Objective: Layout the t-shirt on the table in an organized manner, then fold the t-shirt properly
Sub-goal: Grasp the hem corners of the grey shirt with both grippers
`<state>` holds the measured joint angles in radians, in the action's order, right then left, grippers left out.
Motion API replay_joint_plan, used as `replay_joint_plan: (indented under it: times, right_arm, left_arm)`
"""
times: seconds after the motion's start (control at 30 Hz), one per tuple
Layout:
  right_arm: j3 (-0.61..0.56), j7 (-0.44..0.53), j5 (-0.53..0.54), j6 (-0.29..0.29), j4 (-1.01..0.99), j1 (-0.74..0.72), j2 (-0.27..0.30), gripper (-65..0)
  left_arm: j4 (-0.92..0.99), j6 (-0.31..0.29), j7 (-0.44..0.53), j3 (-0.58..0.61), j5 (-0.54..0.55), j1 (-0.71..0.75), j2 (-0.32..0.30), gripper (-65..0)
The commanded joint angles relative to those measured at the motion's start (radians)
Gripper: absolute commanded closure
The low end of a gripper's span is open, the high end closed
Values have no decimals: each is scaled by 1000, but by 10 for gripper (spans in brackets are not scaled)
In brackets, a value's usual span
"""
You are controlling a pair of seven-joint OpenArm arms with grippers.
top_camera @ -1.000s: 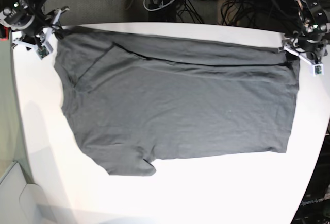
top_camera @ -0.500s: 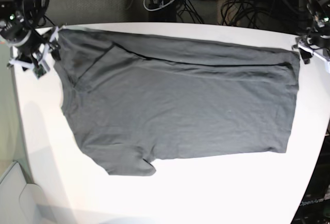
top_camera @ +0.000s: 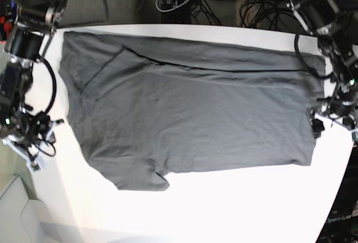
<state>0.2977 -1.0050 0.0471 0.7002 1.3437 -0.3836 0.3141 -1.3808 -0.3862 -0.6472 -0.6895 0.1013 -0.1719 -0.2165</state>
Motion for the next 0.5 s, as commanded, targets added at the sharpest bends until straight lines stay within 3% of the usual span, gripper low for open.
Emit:
replay_joint_plan:
  times: [0.0, 0.13, 0.33, 0.47]
  right_arm:
    - [-24, 50, -11, -2, -37, -67, -3, -281]
    - [-41, 186, -105, -2, -228, -143, -43, -297]
    - [-36, 404, -315, -2, -482, -251, -111, -376]
    - [-35, 530, -332, -2, -587, -279, -112, -388]
  left_arm:
    - [16, 2, 25, 11, 8, -58, -16, -614]
    - [123, 3, 34, 63, -42, -170, -37, -614]
    - [309, 8, 157, 132, -136, -288, -41, -614]
    - [389, 5, 197, 130, -156, -314, -41, -614]
